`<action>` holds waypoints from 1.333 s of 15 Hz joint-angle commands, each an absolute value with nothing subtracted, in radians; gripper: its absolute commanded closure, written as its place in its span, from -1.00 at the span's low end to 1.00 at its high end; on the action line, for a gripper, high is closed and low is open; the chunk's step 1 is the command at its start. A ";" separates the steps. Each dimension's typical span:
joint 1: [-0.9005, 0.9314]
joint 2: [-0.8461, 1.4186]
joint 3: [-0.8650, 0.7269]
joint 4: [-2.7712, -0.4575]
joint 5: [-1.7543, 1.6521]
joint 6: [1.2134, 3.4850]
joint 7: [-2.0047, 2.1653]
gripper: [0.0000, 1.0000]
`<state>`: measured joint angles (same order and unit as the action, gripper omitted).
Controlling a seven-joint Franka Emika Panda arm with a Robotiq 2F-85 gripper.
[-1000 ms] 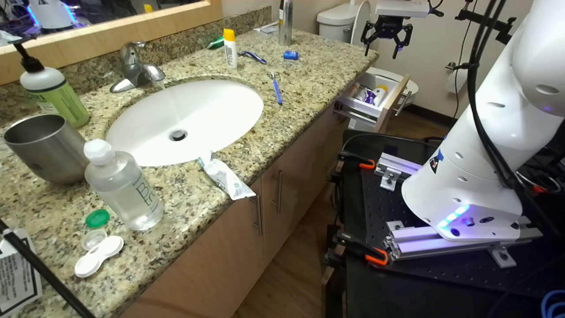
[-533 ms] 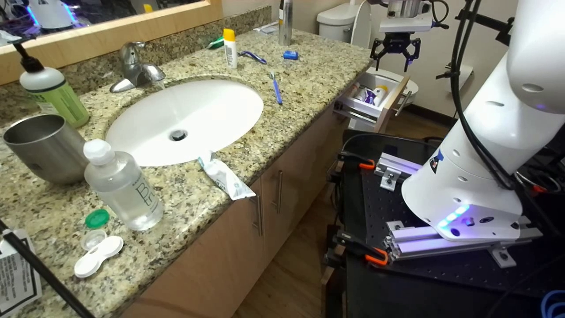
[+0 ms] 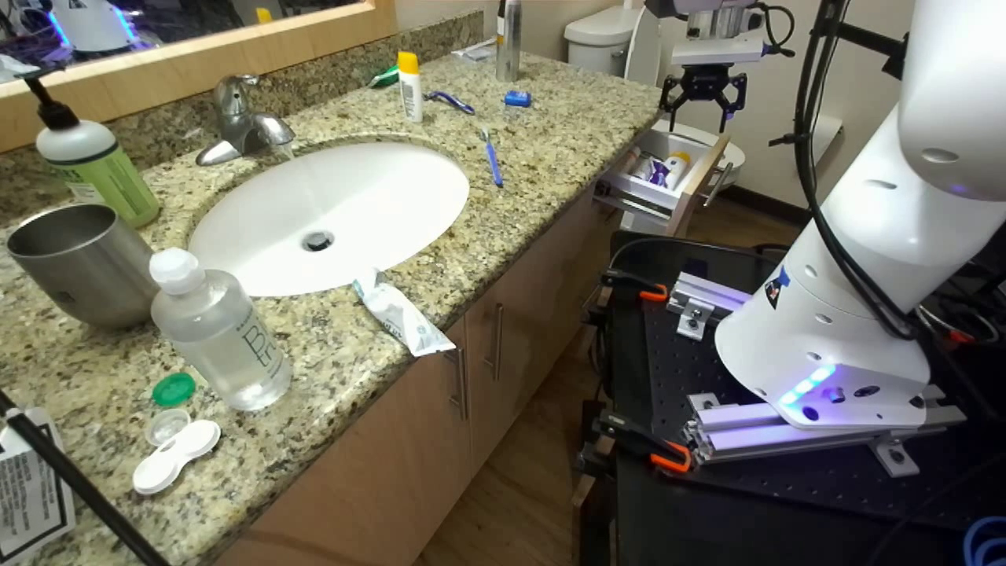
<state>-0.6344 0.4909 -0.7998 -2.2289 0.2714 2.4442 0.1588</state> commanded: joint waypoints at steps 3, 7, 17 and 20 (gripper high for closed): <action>-0.742 0.560 -0.698 -2.172 0.291 2.438 0.216 -1.00; -0.792 0.601 -0.661 -2.129 0.285 2.435 0.267 -1.00; -0.961 0.582 -0.512 -2.087 0.370 2.458 0.232 -1.00; -0.992 0.563 -0.484 -2.086 0.365 2.435 0.240 -1.00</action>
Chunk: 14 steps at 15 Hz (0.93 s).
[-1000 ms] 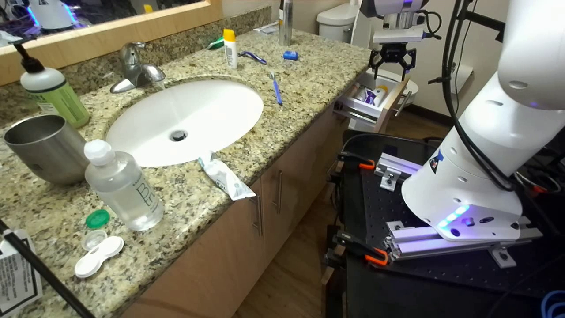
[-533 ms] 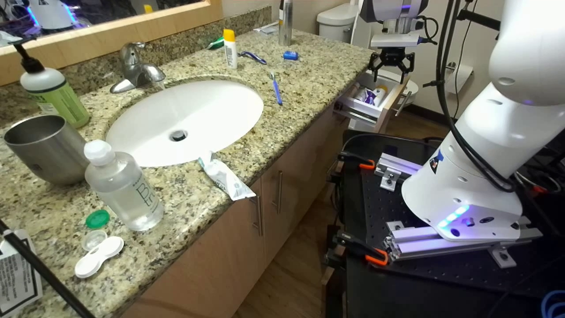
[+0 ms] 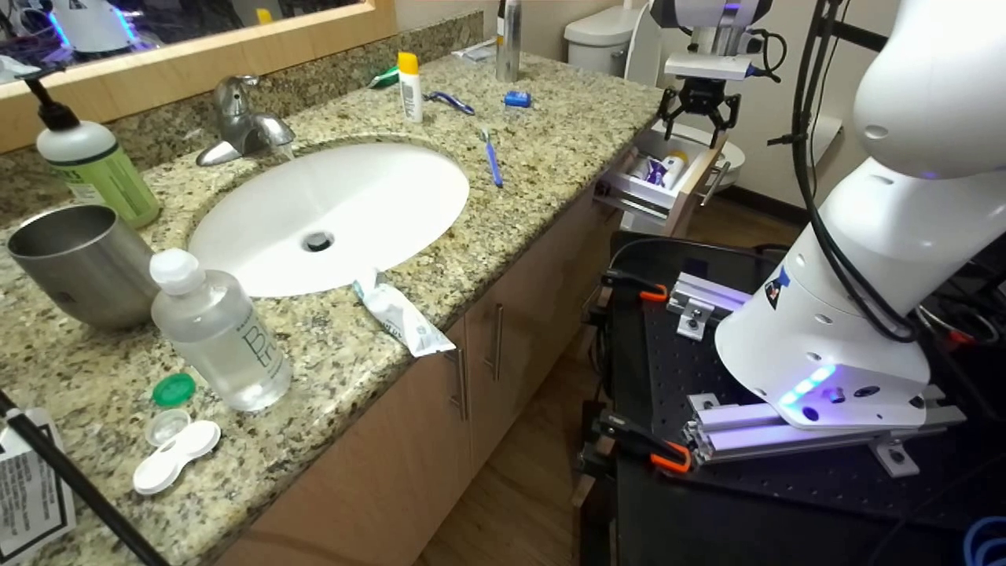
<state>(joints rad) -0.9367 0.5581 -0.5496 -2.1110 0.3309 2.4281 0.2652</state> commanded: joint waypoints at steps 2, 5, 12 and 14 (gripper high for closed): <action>-1.004 0.563 -0.475 -2.074 0.334 2.387 0.243 -1.00; -1.023 0.575 -0.464 -2.039 0.304 2.272 0.226 -1.00; -1.004 0.625 -0.465 -1.965 0.188 2.109 0.237 -1.00; -1.000 0.620 -0.472 -1.970 0.184 2.161 0.254 -1.00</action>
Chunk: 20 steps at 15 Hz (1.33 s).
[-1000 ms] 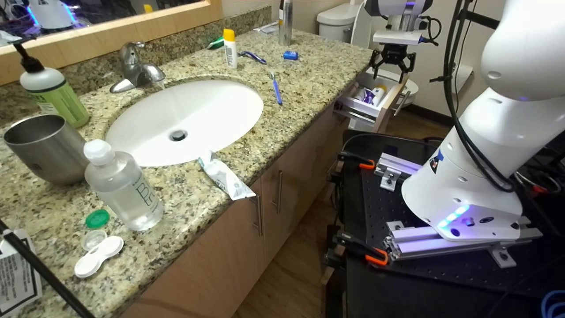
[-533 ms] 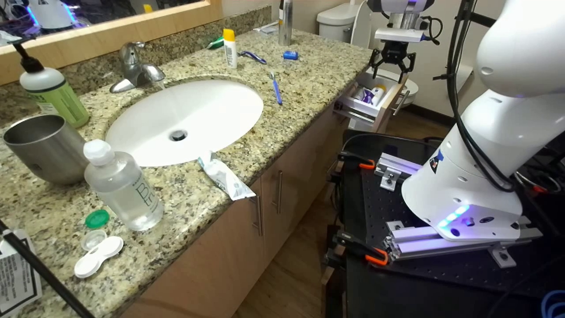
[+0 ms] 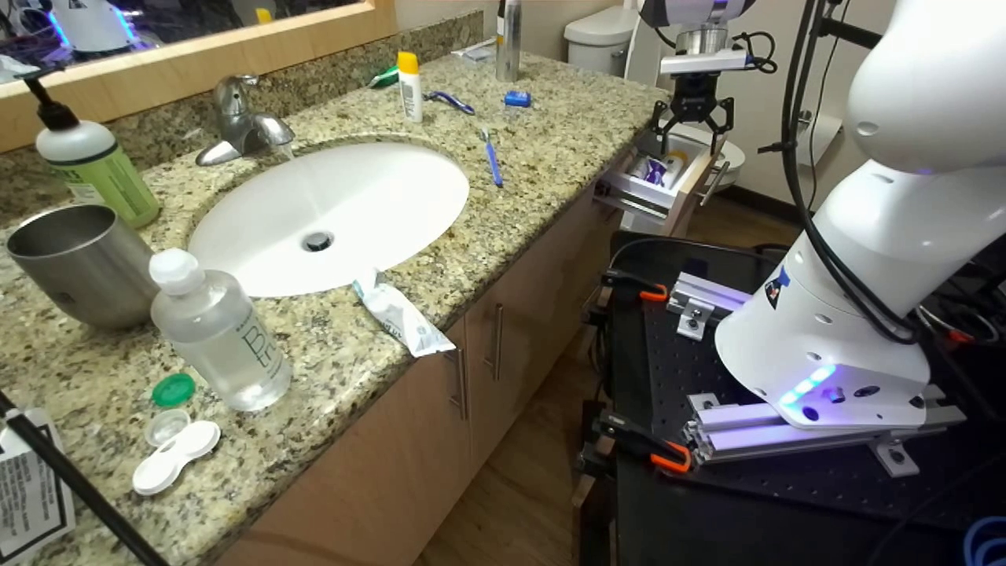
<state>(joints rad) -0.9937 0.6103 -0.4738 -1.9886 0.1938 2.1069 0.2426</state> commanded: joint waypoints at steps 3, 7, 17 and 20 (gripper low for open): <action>-1.015 0.618 -0.469 -1.968 0.202 2.195 0.260 -1.00; -1.037 0.588 -0.450 -1.994 0.246 2.260 0.238 -1.00; -1.074 0.428 -0.386 -2.123 0.376 2.429 0.079 -1.00; -1.070 0.470 -0.416 -2.095 0.325 2.405 0.120 -1.00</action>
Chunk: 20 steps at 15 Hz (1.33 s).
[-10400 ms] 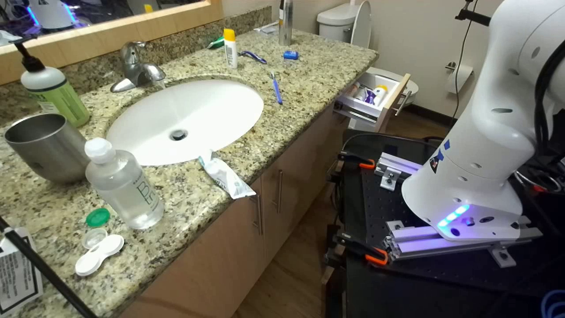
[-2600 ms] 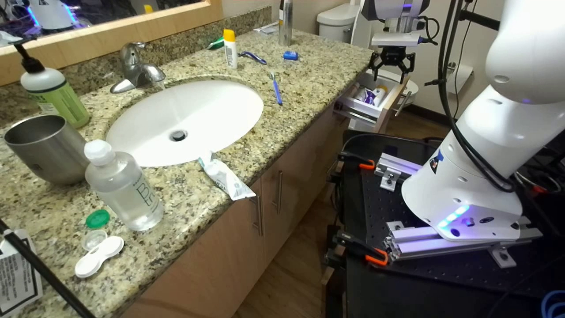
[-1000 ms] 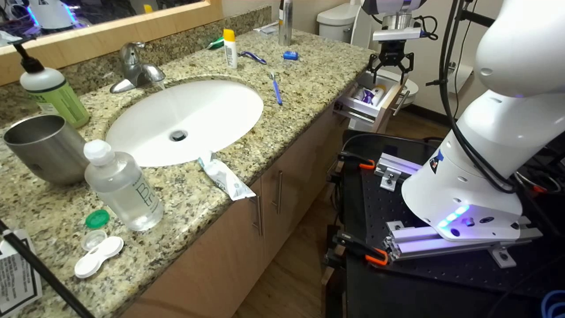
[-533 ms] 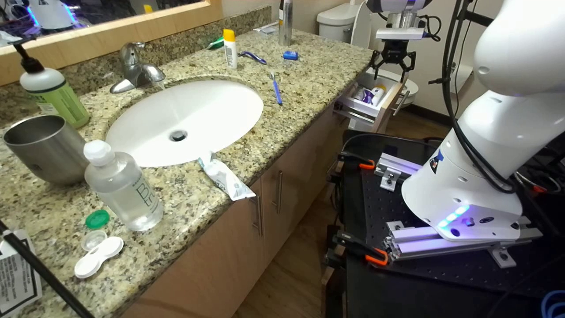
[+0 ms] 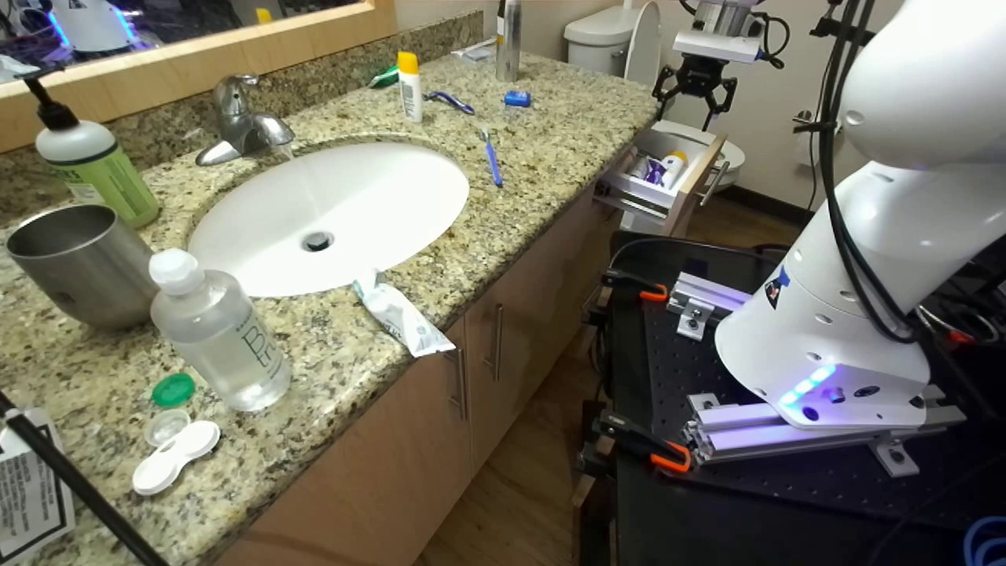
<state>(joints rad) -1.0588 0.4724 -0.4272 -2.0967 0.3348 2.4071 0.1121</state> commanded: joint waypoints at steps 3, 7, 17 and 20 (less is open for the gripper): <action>-1.069 0.464 -0.415 -2.105 0.325 2.418 0.119 -1.00; -1.072 0.526 -0.411 -2.068 0.333 2.409 0.169 -1.00; -1.090 0.573 -0.401 -2.045 0.346 2.407 0.199 -1.00; -1.096 0.578 -0.402 -2.034 0.348 2.407 0.212 -1.00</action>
